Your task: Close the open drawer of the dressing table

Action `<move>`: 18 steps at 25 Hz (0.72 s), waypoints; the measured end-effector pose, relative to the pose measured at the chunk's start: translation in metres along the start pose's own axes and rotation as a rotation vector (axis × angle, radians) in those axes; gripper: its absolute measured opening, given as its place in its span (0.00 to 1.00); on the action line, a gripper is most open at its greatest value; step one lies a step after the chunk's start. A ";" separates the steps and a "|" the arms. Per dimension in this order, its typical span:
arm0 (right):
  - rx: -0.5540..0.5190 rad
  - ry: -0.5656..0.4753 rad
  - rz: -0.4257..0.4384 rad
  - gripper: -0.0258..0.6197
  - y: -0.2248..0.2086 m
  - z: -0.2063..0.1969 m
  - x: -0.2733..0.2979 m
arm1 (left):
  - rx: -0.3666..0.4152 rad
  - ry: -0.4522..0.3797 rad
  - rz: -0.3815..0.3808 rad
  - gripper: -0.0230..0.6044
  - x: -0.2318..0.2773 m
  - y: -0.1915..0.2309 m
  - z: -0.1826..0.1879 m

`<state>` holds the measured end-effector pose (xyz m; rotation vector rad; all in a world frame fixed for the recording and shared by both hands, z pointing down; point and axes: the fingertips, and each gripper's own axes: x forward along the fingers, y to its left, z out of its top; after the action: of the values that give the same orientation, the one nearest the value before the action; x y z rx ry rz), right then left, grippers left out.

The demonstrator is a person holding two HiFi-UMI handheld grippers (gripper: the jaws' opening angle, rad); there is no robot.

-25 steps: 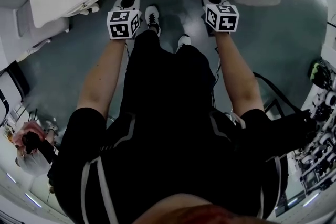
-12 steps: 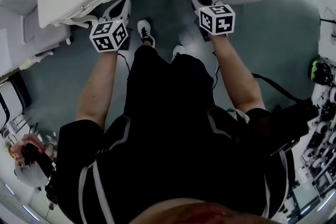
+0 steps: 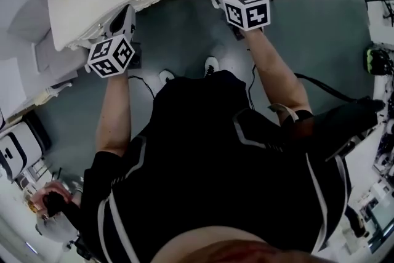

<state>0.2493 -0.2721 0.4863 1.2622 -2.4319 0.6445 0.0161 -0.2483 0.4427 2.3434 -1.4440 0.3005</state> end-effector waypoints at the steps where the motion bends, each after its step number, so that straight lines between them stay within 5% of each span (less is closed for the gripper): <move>1: -0.010 -0.016 0.002 0.05 0.004 0.011 -0.004 | -0.001 -0.014 -0.004 0.04 -0.004 0.002 0.012; 9: -0.090 -0.132 -0.009 0.05 0.044 0.097 -0.033 | -0.009 -0.148 -0.053 0.04 -0.041 0.017 0.098; 18: -0.130 -0.245 -0.032 0.05 0.086 0.146 -0.058 | 0.040 -0.204 -0.108 0.04 -0.068 0.019 0.136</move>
<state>0.1989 -0.2663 0.3147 1.3941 -2.5933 0.3327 -0.0337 -0.2578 0.2976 2.5354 -1.4040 0.0622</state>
